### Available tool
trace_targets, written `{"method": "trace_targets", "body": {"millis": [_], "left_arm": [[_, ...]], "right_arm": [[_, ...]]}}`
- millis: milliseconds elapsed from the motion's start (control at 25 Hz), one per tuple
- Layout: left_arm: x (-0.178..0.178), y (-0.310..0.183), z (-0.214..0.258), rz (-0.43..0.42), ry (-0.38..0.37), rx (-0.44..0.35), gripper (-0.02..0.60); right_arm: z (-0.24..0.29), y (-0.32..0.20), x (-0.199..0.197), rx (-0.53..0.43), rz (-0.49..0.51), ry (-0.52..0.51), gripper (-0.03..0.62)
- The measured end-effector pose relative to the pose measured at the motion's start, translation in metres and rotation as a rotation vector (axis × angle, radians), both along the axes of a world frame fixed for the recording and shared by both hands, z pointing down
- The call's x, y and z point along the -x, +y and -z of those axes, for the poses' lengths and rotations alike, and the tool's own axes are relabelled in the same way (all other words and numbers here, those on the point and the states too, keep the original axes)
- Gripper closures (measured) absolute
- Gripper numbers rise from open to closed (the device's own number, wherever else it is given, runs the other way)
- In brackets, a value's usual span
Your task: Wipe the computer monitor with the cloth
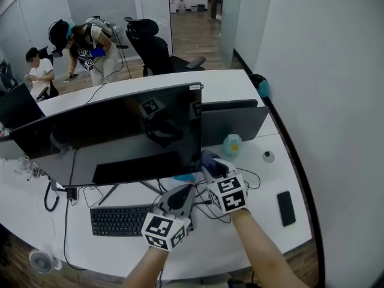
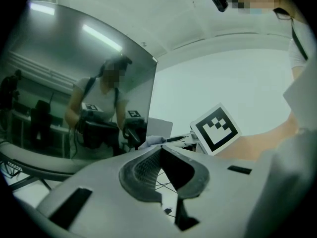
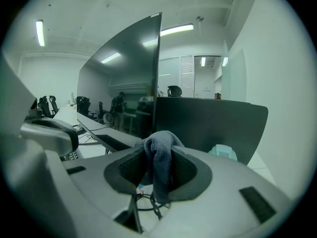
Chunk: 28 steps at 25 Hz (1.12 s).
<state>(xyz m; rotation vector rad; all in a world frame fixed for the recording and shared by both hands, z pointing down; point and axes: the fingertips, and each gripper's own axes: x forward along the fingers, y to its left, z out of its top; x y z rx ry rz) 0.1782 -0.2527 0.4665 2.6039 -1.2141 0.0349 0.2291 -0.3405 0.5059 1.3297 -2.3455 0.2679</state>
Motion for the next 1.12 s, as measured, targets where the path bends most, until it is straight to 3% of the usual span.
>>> {"method": "trace_targets", "body": {"millis": [320,1120], "left_arm": [[0.001,-0.001,0.027,0.046,-0.009,-0.046,0.574],[-0.009,-0.029,0.079,0.051,-0.105,-0.150,0.574]], "right_arm": [[0.024,-0.006,0.002,-0.027,0.020,-0.002,0.467],[0.067,-0.017,0.002,-0.083,0.045,0.009,0.465]]}}
